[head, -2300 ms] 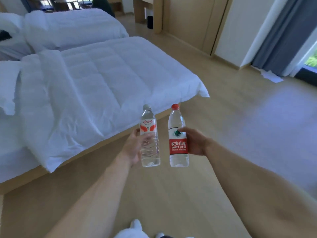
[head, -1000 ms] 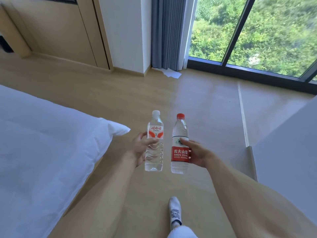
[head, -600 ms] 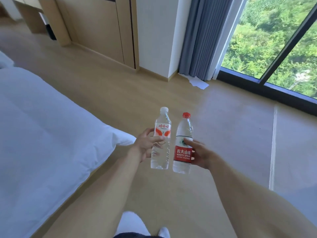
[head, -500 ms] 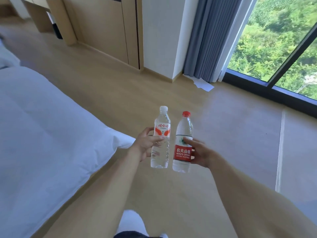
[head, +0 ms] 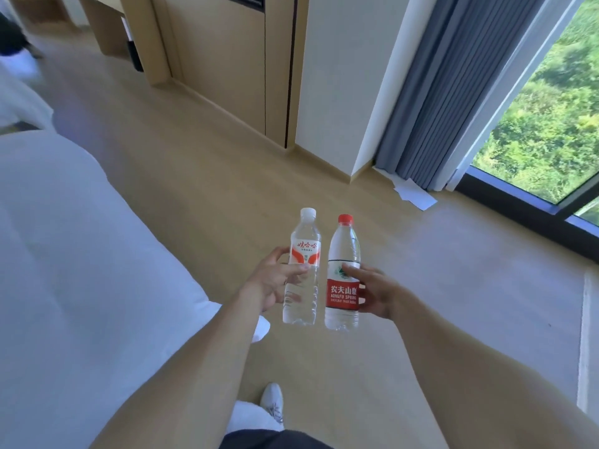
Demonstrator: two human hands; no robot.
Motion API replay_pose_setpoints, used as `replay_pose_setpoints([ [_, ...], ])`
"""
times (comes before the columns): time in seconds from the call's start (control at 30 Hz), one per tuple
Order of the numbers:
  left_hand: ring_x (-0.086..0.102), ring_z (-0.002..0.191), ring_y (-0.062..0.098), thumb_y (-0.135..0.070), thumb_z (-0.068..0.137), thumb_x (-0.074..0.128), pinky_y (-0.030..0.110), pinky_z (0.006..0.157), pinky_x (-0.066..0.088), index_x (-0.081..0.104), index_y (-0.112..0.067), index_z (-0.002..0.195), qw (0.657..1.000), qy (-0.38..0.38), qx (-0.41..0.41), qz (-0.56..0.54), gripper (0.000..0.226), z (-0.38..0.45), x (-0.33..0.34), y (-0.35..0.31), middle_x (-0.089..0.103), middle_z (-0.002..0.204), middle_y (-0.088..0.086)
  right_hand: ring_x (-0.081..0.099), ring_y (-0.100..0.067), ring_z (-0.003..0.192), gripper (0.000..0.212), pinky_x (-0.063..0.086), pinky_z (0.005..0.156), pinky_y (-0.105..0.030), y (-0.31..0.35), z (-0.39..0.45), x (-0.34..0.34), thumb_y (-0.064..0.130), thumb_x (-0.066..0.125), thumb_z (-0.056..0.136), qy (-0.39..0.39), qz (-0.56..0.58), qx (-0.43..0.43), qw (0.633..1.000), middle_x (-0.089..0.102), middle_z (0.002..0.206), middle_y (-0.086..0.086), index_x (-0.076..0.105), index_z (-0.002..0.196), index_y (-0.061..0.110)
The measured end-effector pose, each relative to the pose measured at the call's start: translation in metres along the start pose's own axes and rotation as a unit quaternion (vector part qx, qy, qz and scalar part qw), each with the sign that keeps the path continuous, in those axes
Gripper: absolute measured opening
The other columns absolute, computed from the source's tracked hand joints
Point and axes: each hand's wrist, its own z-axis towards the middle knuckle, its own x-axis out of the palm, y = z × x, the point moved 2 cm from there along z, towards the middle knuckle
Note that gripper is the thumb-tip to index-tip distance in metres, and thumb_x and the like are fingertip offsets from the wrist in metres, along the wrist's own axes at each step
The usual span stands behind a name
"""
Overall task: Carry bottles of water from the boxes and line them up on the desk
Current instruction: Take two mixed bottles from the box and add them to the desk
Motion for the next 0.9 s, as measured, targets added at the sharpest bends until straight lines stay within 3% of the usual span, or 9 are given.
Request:
replay_pose_setpoints([
  [0.17, 0.068, 0.085, 0.027, -0.009, 0.078, 0.084, 0.065, 0.079, 0.055, 0.059, -0.026, 0.125, 0.999, -0.029, 0.012, 0.013, 0.056, 0.060, -0.023, -0.054, 0.074, 0.105, 0.015, 0.069, -0.030, 0.094, 0.031, 0.059, 0.074, -0.046, 0.062, 0.068, 0.013, 0.030, 0.074, 0.087, 0.017, -0.006, -0.005, 1.000, 0.074, 0.098, -0.011, 0.067, 0.114, 0.017],
  [0.33, 0.068, 0.089, 0.029, -0.010, 0.076, 0.086, 0.070, 0.082, 0.053, 0.060, -0.028, 0.121, 0.999, -0.050, 0.007, 0.005, 0.055, 0.117, -0.045, -0.091, 0.073, 0.108, 0.017, 0.068, -0.031, 0.095, 0.029, 0.059, 0.078, -0.049, 0.109, 0.137, 0.022, 0.030, 0.075, 0.086, 0.037, -0.010, 0.001, 0.999, 0.075, 0.097, -0.011, 0.067, 0.111, 0.016],
  [0.5, 0.068, 0.094, 0.030, -0.012, 0.072, 0.087, 0.071, 0.078, 0.053, 0.059, -0.029, 0.118, 0.996, -0.085, 0.000, -0.014, 0.057, 0.179, -0.061, -0.117, 0.073, 0.110, 0.018, 0.066, -0.036, 0.106, 0.038, 0.055, 0.088, -0.056, 0.148, 0.213, 0.027, 0.030, 0.075, 0.085, 0.069, -0.034, 0.027, 0.997, 0.071, 0.111, -0.017, 0.063, 0.118, 0.014],
  [0.7, 0.066, 0.096, 0.030, -0.014, 0.063, 0.092, 0.069, 0.080, 0.053, 0.055, -0.029, 0.120, 0.989, -0.136, -0.006, -0.056, 0.070, 0.262, -0.075, -0.159, 0.073, 0.106, 0.016, 0.066, -0.032, 0.097, 0.032, 0.057, 0.083, -0.052, 0.219, 0.314, 0.030, 0.029, 0.074, 0.087, 0.124, -0.071, 0.044, 0.989, 0.071, 0.105, -0.014, 0.065, 0.114, 0.014],
  [0.83, 0.065, 0.102, 0.030, -0.021, 0.046, 0.096, 0.069, 0.086, 0.051, 0.055, -0.032, 0.117, 0.983, -0.158, -0.005, -0.097, 0.082, 0.303, -0.078, -0.195, 0.071, 0.118, 0.020, 0.064, -0.031, 0.096, 0.033, 0.056, 0.085, -0.050, 0.270, 0.365, 0.035, 0.029, 0.072, 0.088, 0.163, -0.094, 0.059, 0.980, 0.068, 0.106, -0.013, 0.064, 0.117, 0.015],
  [0.9, 0.063, 0.102, 0.030, -0.018, 0.054, 0.096, 0.071, 0.087, 0.050, 0.055, -0.031, 0.116, 0.978, -0.175, -0.001, -0.112, 0.076, 0.321, -0.081, -0.213, 0.070, 0.115, 0.019, 0.064, -0.029, 0.095, 0.034, 0.057, 0.082, -0.048, 0.296, 0.389, 0.039, 0.030, 0.071, 0.089, 0.180, -0.110, 0.060, 0.976, 0.068, 0.106, -0.012, 0.063, 0.119, 0.017],
])
